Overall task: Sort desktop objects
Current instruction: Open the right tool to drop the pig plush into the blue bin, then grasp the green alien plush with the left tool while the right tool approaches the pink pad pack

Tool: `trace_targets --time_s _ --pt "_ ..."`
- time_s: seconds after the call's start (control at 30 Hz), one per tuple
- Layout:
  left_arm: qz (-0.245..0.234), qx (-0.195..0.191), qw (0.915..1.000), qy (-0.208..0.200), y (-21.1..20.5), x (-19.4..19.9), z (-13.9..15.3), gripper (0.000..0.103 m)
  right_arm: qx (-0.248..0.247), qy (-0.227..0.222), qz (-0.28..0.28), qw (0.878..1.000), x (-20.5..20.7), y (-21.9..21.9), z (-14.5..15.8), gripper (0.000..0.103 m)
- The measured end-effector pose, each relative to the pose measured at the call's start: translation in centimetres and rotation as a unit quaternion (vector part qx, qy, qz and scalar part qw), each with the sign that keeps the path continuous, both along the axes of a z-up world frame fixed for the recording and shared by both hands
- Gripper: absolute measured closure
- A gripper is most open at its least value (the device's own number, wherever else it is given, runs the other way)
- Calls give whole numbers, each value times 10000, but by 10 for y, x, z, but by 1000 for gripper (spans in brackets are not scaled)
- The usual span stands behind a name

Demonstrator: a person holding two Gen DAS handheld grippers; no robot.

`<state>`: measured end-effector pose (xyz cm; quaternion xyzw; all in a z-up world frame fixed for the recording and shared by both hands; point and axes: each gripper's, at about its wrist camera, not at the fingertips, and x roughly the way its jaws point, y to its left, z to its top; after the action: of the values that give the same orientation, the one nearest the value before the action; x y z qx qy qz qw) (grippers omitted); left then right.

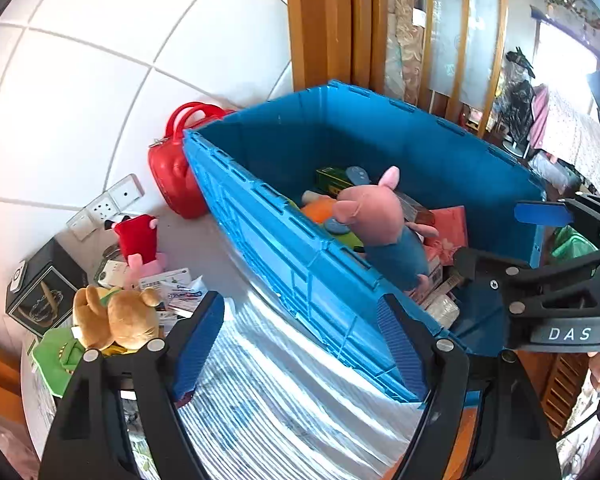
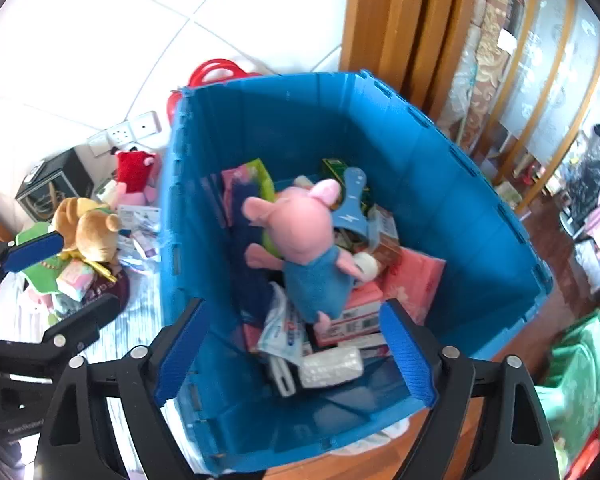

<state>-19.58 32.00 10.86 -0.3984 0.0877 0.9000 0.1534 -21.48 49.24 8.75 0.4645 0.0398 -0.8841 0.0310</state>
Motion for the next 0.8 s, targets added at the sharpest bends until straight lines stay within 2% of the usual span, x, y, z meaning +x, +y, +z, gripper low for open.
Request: trace_targets --time_s 0.23,0.37,0.5,0.63,0.8 --pt "292 206 9990 287 -50 26 -5 25 -75 324 253 9991 26 -40 2 5" --pt "487 312 9973 460 -71 44 -16 25 -154 489 384 9979 37 -59 -1 0" --pt "774 389 9951 482 -96 61 -29 25 -229 697 498 9961 49 -75 -6 0" --pt "1188 362 9897 707 -124 77 -41 25 -238 880 605 9940 61 -94 -14 0" --pt "1631 397 9832 715 -165 88 -64 25 -506 962 832 9906 69 -116 -26 0"
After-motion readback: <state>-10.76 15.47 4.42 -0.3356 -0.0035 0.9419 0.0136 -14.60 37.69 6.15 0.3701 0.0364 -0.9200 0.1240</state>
